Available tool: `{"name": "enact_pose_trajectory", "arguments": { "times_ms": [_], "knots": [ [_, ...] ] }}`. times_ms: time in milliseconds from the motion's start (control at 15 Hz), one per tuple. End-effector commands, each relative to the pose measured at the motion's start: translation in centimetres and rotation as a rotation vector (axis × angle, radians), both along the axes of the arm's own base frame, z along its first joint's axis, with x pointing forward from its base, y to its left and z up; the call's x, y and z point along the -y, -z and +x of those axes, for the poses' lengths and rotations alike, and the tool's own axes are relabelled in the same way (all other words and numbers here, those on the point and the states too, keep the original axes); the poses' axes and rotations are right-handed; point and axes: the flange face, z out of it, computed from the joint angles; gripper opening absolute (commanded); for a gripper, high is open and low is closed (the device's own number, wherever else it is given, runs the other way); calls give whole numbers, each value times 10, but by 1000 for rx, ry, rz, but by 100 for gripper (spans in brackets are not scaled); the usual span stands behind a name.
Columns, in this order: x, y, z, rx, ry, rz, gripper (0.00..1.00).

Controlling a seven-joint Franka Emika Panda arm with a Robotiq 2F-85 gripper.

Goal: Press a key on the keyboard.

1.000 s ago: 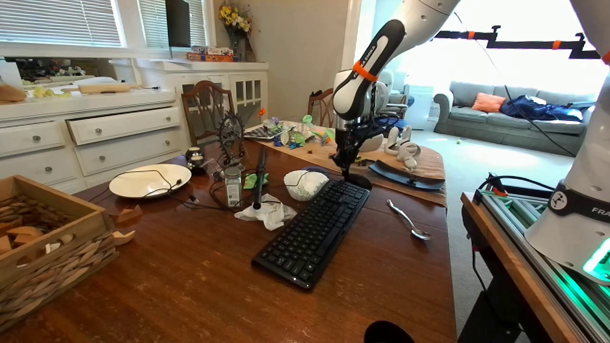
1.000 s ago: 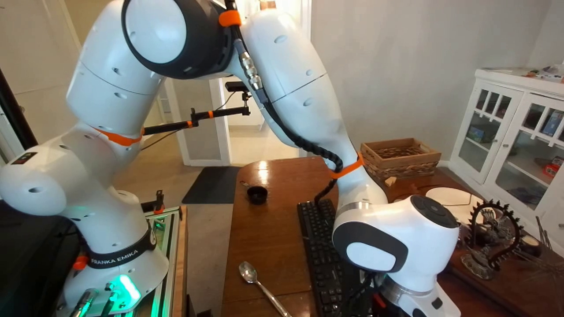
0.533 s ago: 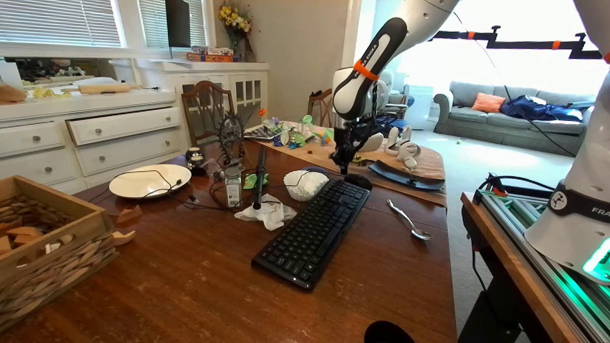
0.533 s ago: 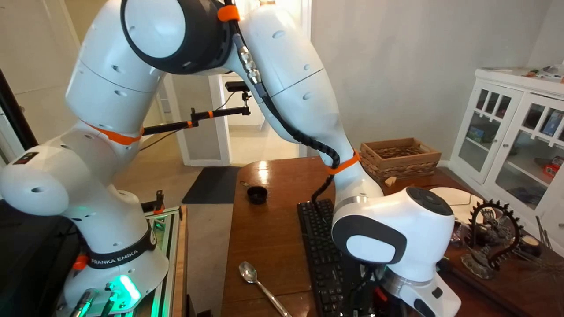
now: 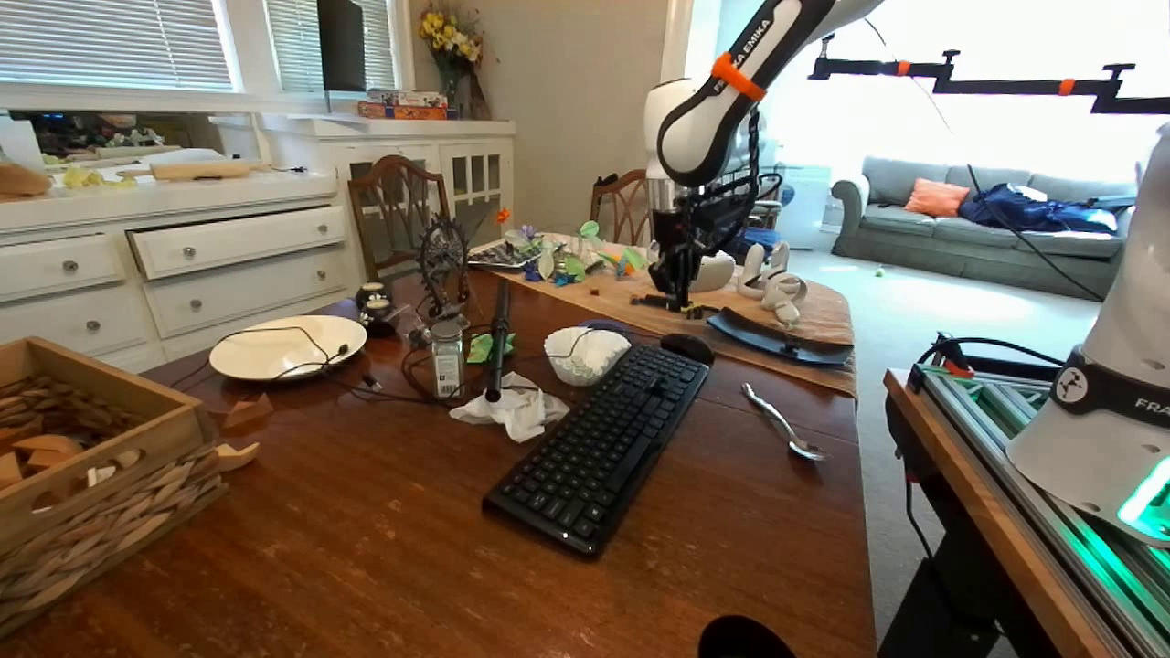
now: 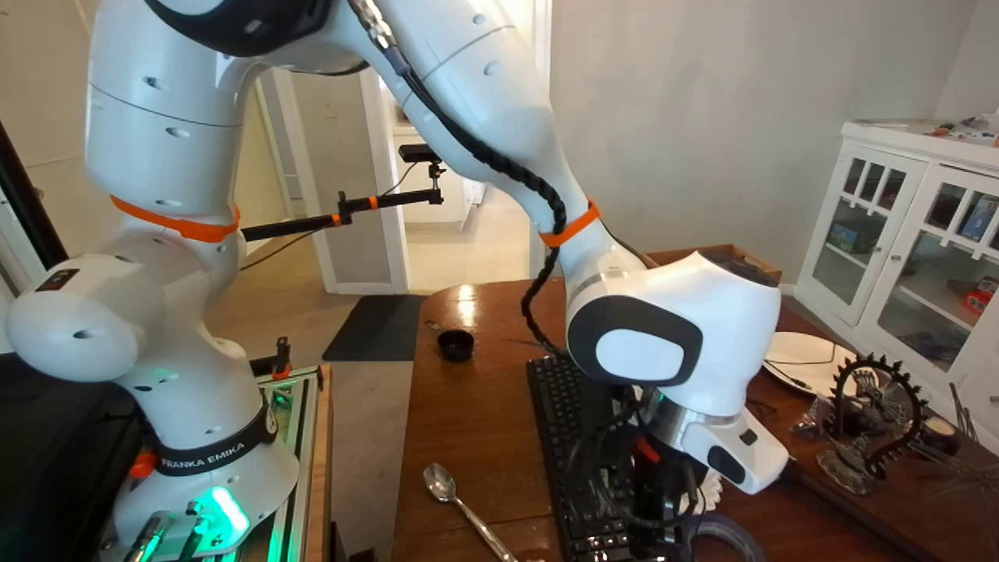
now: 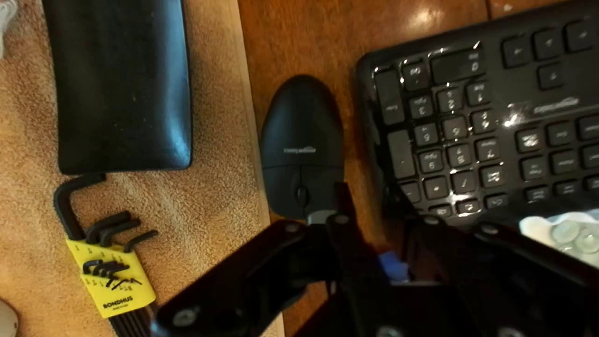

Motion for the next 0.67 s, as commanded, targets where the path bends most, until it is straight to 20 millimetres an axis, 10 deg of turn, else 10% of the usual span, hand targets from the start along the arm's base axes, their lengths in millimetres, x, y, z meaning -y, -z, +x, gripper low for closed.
{"name": "enact_pose_trajectory", "arguments": {
  "times_ms": [0,333,600],
  "knots": [
    [-27,-35,-23,-38,-37,13,58],
    [-67,-75,-34,-20,-213,-19,95],
    [-103,-102,-44,4,-372,-17,100]
  ]
}}
